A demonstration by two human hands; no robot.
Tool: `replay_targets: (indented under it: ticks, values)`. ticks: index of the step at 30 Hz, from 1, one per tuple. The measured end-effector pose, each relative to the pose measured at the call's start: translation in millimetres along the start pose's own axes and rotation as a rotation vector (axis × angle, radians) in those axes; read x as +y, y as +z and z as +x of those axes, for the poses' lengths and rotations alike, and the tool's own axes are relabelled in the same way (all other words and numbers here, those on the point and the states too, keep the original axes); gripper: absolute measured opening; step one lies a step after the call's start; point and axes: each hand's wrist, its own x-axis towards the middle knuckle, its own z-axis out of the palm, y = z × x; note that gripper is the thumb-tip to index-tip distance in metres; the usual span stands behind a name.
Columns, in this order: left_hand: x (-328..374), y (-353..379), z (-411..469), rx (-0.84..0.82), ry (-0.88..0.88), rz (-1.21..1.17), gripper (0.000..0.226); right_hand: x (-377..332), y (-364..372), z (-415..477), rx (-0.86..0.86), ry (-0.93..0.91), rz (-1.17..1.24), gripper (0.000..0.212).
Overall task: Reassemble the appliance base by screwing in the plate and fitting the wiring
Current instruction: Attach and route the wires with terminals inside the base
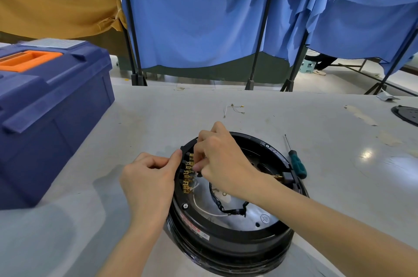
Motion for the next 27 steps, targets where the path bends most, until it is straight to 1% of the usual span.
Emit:
replay_targets:
  ticks: [5, 11, 15, 20, 27]
  values:
    - [-0.4, -0.7, 0.2, -0.003, 0.008, 0.003, 0.031, -1.7, 1.4, 1.5, -0.002, -0.003, 0.012, 0.011]
    - [-2.3, 0.9, 0.2, 0.000, 0.005, 0.004, 0.033, -0.6, 2.6, 6.2, -0.009, -0.033, 0.013, 0.010]
    - [-3.7, 2.2, 0.2, -0.001, 0.003, -0.007, 0.033, -1.2, 4.9, 9.4, -0.023, -0.062, -0.030, 0.010]
    - [-5.9, 3.8, -0.1, -0.016, 0.017, -0.018, 0.031, -3.2, 5.9, 12.5, -0.034, -0.035, -0.006, 0.008]
    - [-7.5, 4.7, 0.9, -0.029, -0.002, -0.049, 0.031, -5.7, 6.9, 11.4, -0.030, -0.004, 0.046, 0.011]
